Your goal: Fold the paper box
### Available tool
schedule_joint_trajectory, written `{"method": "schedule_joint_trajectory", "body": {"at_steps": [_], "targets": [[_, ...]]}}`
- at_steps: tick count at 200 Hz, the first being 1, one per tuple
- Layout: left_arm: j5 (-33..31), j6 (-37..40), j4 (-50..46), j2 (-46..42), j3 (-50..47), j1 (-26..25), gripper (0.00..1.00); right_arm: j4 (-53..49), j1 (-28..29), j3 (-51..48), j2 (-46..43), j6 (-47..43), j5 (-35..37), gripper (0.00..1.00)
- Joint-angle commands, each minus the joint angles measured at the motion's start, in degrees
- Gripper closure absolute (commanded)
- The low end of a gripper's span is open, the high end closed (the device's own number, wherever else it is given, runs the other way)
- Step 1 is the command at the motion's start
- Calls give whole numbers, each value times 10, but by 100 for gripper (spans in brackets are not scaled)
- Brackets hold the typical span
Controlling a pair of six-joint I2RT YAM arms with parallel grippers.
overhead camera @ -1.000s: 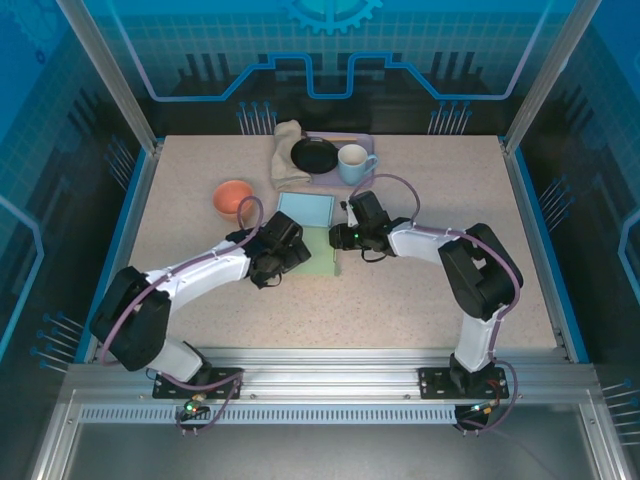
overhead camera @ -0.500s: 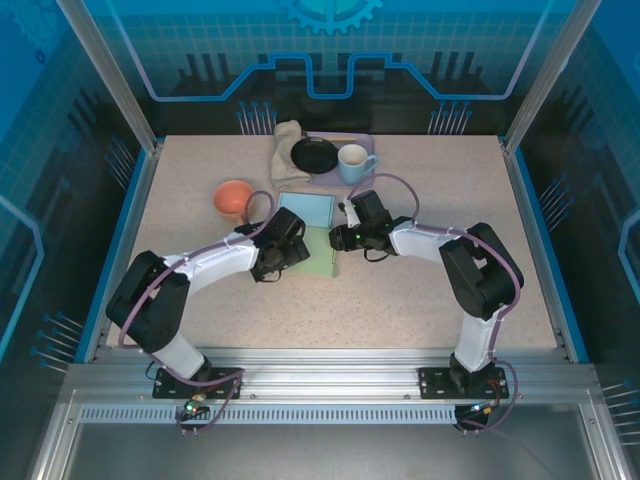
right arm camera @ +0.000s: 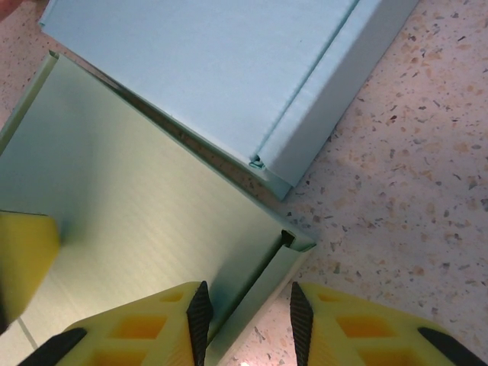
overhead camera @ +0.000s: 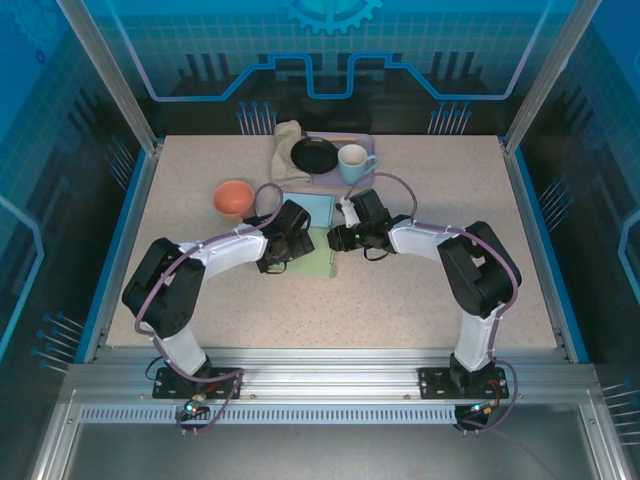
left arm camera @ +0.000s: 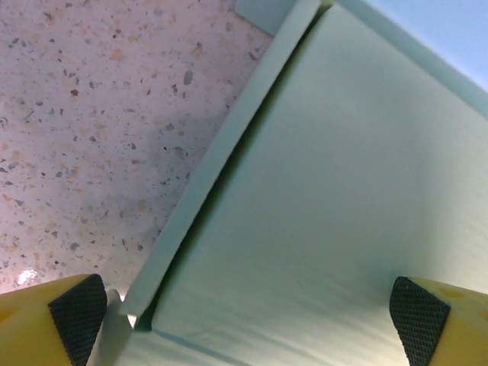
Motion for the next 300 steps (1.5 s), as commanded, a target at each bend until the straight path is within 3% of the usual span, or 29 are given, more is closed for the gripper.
{"method": "schedule_joint_trajectory", "body": {"at_steps": [1, 69, 102, 159, 204, 250, 300], "targets": [[-6, 7, -2, 21, 18, 8, 1, -39, -6, 3, 22, -14, -6, 64], [56, -24, 9, 31, 1, 8, 1, -46, -6, 7, 28, -15, -3, 64], [34, -23, 0, 35, 2, 9, 2, -48, -6, 7, 28, -17, -1, 64], [60, -48, 16, 55, -17, 8, 3, -52, -5, 15, 28, -9, -8, 64], [32, -54, 4, 73, -19, 9, 3, -56, -5, 13, 21, -5, -3, 62], [23, -55, 6, 94, -28, 9, 3, -63, -5, 4, -20, 12, -1, 56], [27, -57, 17, 98, -36, 10, 3, -42, 8, -60, -129, 62, 26, 53]]}}
